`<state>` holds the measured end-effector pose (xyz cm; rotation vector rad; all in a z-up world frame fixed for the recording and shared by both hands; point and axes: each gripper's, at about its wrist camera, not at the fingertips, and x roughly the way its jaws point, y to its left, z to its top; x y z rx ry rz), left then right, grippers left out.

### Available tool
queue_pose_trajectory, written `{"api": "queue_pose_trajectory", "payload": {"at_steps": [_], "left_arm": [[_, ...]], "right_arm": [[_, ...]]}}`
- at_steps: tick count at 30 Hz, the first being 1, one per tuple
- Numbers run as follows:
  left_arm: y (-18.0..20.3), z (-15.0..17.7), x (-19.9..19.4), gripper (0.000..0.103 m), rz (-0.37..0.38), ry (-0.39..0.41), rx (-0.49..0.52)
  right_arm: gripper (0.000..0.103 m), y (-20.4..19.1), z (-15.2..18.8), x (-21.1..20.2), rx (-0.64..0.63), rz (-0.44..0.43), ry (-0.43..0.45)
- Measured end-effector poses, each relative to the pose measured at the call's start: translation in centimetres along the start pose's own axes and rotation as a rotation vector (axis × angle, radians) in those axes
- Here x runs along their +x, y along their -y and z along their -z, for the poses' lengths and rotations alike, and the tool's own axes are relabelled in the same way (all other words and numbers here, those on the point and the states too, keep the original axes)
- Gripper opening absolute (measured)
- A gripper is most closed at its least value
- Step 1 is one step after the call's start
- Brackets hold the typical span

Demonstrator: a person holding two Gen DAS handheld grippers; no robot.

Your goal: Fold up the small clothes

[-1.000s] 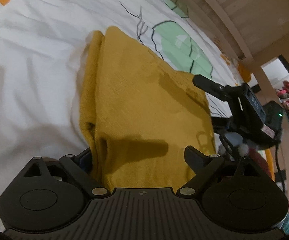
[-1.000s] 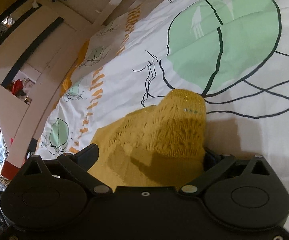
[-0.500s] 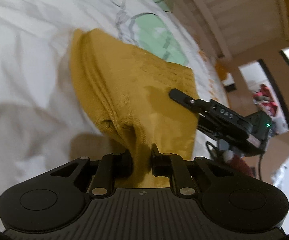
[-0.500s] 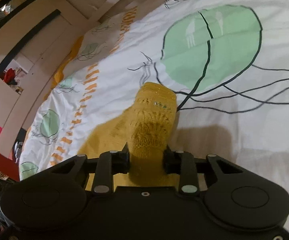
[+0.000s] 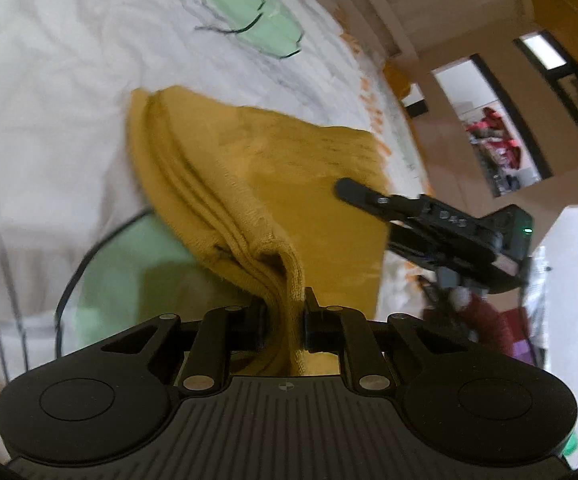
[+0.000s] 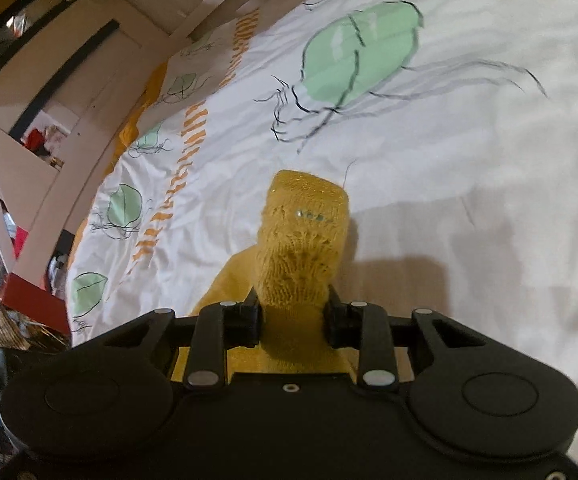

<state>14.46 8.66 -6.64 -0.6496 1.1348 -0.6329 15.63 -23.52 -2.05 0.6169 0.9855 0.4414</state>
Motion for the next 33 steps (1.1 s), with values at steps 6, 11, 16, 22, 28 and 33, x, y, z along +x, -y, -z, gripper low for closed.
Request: {"api": "queue_pose_trajectory", "payload": {"at_steps": [6, 11, 16, 22, 28, 33], "left_arm": [[-1.9, 1.9, 0.4, 0.024, -0.255, 0.082, 0.028], [-1.4, 2.4, -0.2, 0.026, -0.29, 0.15, 0.038], [1.8, 3.0, -1.6, 0.026, -0.34, 0.228, 0.138], [4.7, 3.0, -1.6, 0.027, -0.348, 0.289, 0.26], [4.2, 2.0, 1.5, 0.031, -0.365, 0.249, 0.284], [2.1, 1.4, 2.5, 0.031, -0.379, 0.239, 0.257]], "right_arm": [[0.046, 2.9, 1.3, -1.2, -0.013, 0.215, 0.148], [0.046, 3.9, 1.9, -2.7, -0.006, 0.257, 0.236], [0.053, 2.0, 4.1, -4.3, -0.06, 0.206, 0.247], [0.059, 1.4, 8.0, -5.5, -0.074, 0.165, 0.194], [0.068, 2.1, 10.0, -4.6, -0.006, 0.109, 0.12], [0.069, 2.3, 11.4, -3.9, 0.002, 0.076, 0.065]]}}
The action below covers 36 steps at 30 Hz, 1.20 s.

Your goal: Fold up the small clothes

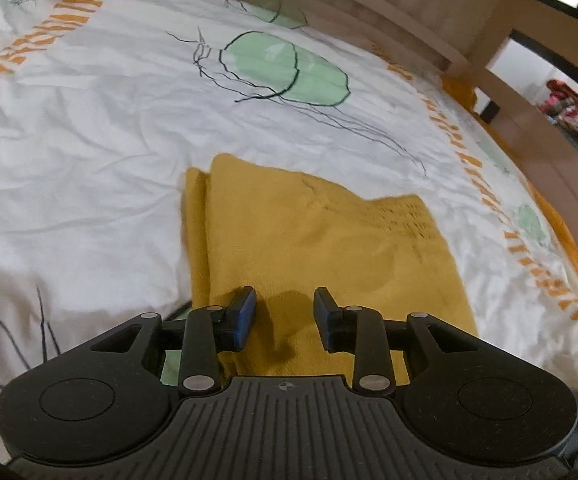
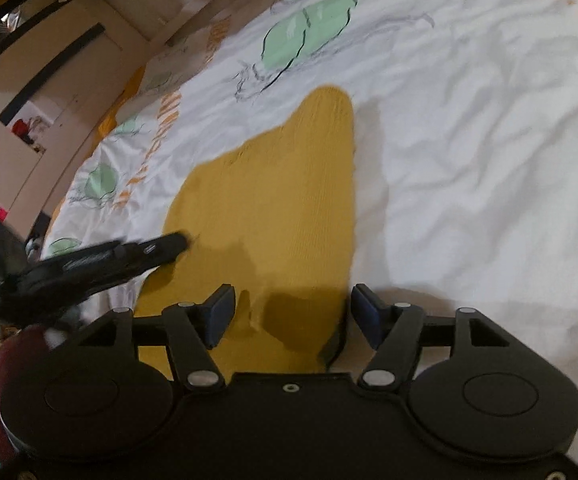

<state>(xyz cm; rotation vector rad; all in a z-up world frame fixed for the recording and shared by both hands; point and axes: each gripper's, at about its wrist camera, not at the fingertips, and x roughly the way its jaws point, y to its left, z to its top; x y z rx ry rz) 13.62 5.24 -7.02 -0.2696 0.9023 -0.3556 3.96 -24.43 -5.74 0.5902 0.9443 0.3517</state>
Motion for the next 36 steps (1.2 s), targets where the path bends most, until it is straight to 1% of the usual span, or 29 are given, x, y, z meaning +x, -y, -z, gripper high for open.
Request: {"api": "queue_pose_trajectory", "payload": {"at_steps": [2, 5, 8, 10, 11, 15, 17, 22, 24, 26, 30, 32, 33, 34, 35, 36], "left_arm": [[-0.1, -0.5, 0.3, 0.031, -0.004, -0.012, -0.006], [0.0, -1.2, 0.6, 0.031, -0.024, -0.038, 0.021], [0.2, -1.5, 0.9, 0.031, -0.037, -0.056, 0.054], [0.2, -1.4, 1.0, 0.031, -0.037, -0.059, 0.063], [0.1, -1.4, 0.9, 0.031, -0.036, -0.06, 0.064], [0.0, -1.4, 0.7, 0.031, -0.029, -0.063, 0.061], [0.0, -1.4, 0.6, 0.031, -0.027, -0.065, 0.064], [0.3, -1.5, 0.6, 0.031, -0.033, -0.068, 0.086], [0.3, -1.5, 0.7, 0.031, -0.034, -0.068, 0.093], [0.3, -1.4, 0.7, 0.031, -0.034, -0.069, 0.096], [0.1, -1.4, 0.7, 0.031, -0.028, -0.067, 0.097], [0.1, -1.4, 0.7, 0.031, -0.025, -0.064, 0.094], [0.0, -1.3, 0.7, 0.031, -0.023, -0.061, 0.094], [0.0, -1.3, 0.7, 0.031, -0.022, -0.06, 0.095], [0.0, -1.3, 0.6, 0.031, -0.021, -0.059, 0.098], [0.1, -1.2, 0.6, 0.031, -0.022, -0.058, 0.103]], "right_arm": [[0.07, -0.1, 0.3, 0.4, 0.014, -0.054, -0.015], [0.07, -0.3, 0.0, 1.0, 0.038, -0.135, -0.047], [0.069, -0.7, -0.5, 0.9, 0.094, -0.291, -0.079], [0.07, -1.0, -0.8, 0.2, 0.127, -0.392, -0.08], [0.07, -1.1, -1.0, -0.2, 0.133, -0.424, -0.074], [0.07, -0.9, -1.2, -1.6, 0.176, -0.496, -0.054], [0.07, -0.6, -1.1, -2.2, 0.199, -0.511, -0.036], [0.069, -0.4, -1.4, -4.0, 0.192, -0.467, 0.055], [0.069, -0.8, -1.9, -4.5, 0.168, -0.422, 0.096], [0.069, -1.5, -2.2, -4.4, 0.125, -0.367, 0.108], [0.069, -2.9, -2.1, -2.5, 0.041, -0.297, 0.051], [0.069, -2.7, -1.5, -1.1, 0.023, -0.262, 0.005], [0.069, -2.2, -1.2, -0.5, 0.032, -0.234, -0.025], [0.068, -1.5, -0.7, 0.3, 0.054, -0.186, -0.063], [0.063, -0.9, -0.3, 1.2, 0.08, -0.134, -0.101], [0.061, -0.5, 0.0, 1.6, 0.094, -0.117, -0.111]]}}
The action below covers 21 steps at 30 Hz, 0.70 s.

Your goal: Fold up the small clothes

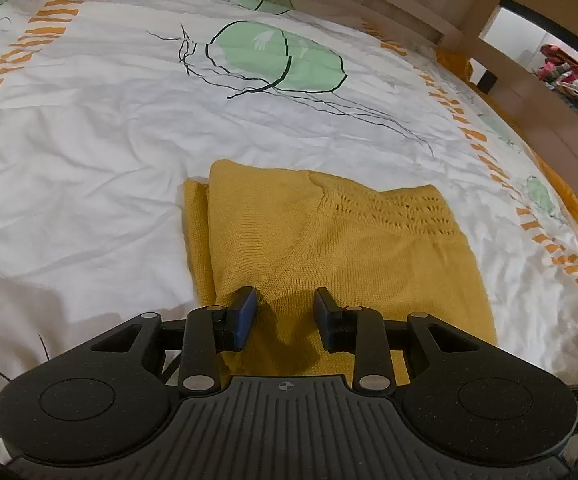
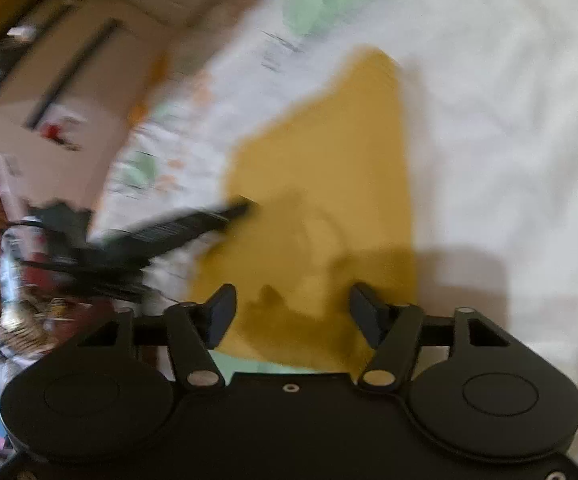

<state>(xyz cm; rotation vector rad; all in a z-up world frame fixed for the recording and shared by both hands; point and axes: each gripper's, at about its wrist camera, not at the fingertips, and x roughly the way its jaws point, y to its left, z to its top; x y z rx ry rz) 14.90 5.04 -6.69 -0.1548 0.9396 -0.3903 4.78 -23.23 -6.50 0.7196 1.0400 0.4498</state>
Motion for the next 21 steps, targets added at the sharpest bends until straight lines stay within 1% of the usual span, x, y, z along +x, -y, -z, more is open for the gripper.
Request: {"api": "queue_pose_trajectory", "payload": {"at_steps": [2, 4, 6, 8, 10, 12, 14, 15, 17, 19, 21], "left_arm": [[0.0, 0.1, -0.1, 0.031, -0.001, 0.003, 0.009], [0.1, 0.1, -0.1, 0.031, -0.003, 0.005, 0.01], [0.2, 0.2, -0.1, 0.031, -0.008, 0.011, 0.013], [0.4, 0.4, -0.1, 0.031, -0.014, 0.021, 0.015], [0.4, 0.5, -0.1, 0.031, -0.02, 0.028, 0.015], [0.6, 0.6, -0.1, 0.031, -0.028, 0.034, 0.02], [0.7, 0.7, -0.1, 0.031, -0.033, 0.041, 0.023], [0.7, 0.8, -0.2, 0.031, -0.035, 0.045, 0.023], [0.7, 0.9, -0.2, 0.031, -0.038, 0.054, 0.022], [0.8, 1.0, -0.2, 0.031, -0.041, 0.062, 0.022], [0.9, 1.1, -0.2, 0.031, -0.047, 0.07, 0.02]], "right_arm": [[0.062, -0.2, 0.1, -0.5, -0.008, -0.007, 0.009], [0.065, -1.5, -0.4, -1.4, -0.07, 0.002, 0.046], [0.068, -3.1, -1.4, -2.0, -0.165, 0.053, 0.106], [0.068, -4.5, -2.4, -2.2, -0.262, 0.109, 0.173], [0.068, -5.4, -3.5, -1.6, -0.334, 0.153, 0.223], [0.068, -6.1, -4.3, -0.1, -0.421, 0.223, 0.268], [0.068, -6.4, -5.2, 2.1, -0.489, 0.287, 0.274], [0.068, -6.3, -5.5, 3.1, -0.504, 0.295, 0.265], [0.067, -5.6, -6.2, 4.9, -0.496, 0.307, 0.229], [0.067, -4.7, -6.5, 6.0, -0.483, 0.347, 0.201], [0.068, -4.1, -6.4, 6.6, -0.488, 0.361, 0.204]]}}
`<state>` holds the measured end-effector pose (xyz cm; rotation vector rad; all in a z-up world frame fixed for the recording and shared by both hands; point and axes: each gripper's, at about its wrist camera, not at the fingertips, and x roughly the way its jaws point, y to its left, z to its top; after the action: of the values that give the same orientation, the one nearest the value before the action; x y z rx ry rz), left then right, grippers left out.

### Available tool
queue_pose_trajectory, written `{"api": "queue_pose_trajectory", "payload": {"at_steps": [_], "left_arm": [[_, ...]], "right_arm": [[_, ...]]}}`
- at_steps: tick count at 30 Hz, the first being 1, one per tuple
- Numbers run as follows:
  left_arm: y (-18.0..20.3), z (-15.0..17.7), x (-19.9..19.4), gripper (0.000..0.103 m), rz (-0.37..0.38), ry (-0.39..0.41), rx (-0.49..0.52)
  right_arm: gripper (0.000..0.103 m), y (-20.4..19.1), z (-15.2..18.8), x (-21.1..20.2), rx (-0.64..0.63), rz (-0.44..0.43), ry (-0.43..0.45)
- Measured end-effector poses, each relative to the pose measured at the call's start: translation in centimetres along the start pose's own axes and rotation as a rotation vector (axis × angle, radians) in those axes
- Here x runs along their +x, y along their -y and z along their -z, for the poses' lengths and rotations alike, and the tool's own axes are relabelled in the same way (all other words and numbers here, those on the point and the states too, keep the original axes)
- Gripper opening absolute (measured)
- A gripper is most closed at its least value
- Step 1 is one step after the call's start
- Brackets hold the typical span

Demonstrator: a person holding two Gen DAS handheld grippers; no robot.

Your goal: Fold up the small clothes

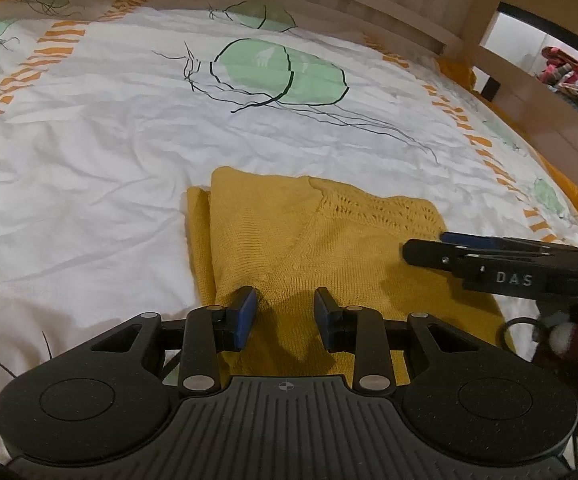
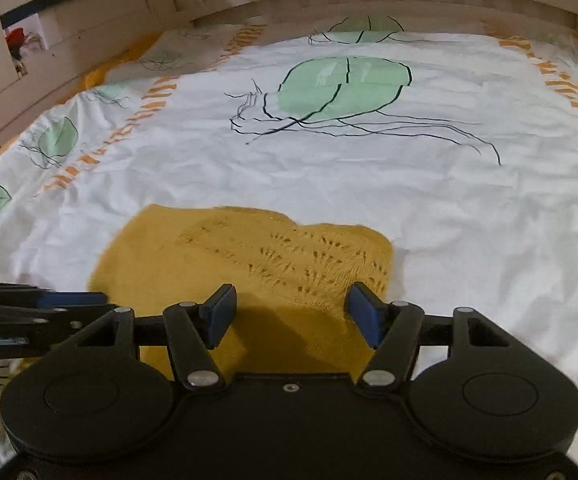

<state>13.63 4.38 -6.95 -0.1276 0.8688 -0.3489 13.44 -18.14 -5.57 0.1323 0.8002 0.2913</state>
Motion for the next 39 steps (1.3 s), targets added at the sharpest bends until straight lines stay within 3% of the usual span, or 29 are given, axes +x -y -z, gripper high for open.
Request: {"api": "queue_pose_trajectory", "payload": {"at_steps": [4, 6, 9, 12, 16, 17, 24, 32, 39], "left_arm": [[0.4, 0.0, -0.2, 0.037, -0.008, 0.009, -0.005], [0.7, -0.1, -0.5, 0.042, -0.012, 0.014, 0.0], [1.3, 0.1, -1.4, 0.058, -0.042, 0.024, 0.007], [1.7, 0.6, -2.7, 0.072, -0.097, 0.057, 0.008], [2.2, 1.2, -4.2, 0.096, -0.153, 0.049, 0.011], [2.3, 1.5, -4.7, 0.098, -0.165, 0.052, 0.011], [3.1, 2.9, -7.3, 0.103, -0.23, 0.046, 0.004], [4.3, 4.8, -9.3, 0.102, -0.195, 0.012, -0.019], [6.0, 5.7, -10.2, 0.102, -0.273, -0.043, -0.005]], "right_arm": [[0.07, -0.4, 0.2, -0.7, -0.033, 0.013, 0.009], [0.079, -0.5, 0.1, -1.3, -0.032, 0.018, 0.025], [0.094, -0.7, -0.1, -2.5, -0.012, 0.044, 0.067], [0.101, -0.7, 0.2, -4.4, 0.034, 0.077, 0.116], [0.102, -0.6, 1.1, -7.2, 0.103, 0.101, 0.153], [0.102, -0.6, 1.4, -8.0, 0.122, 0.103, 0.161], [0.103, -1.3, 2.8, -11.1, 0.18, 0.118, 0.159], [0.103, -2.0, 5.0, -13.0, 0.221, 0.162, 0.104], [0.103, -1.9, 7.0, -14.0, 0.251, 0.147, 0.038]]}}
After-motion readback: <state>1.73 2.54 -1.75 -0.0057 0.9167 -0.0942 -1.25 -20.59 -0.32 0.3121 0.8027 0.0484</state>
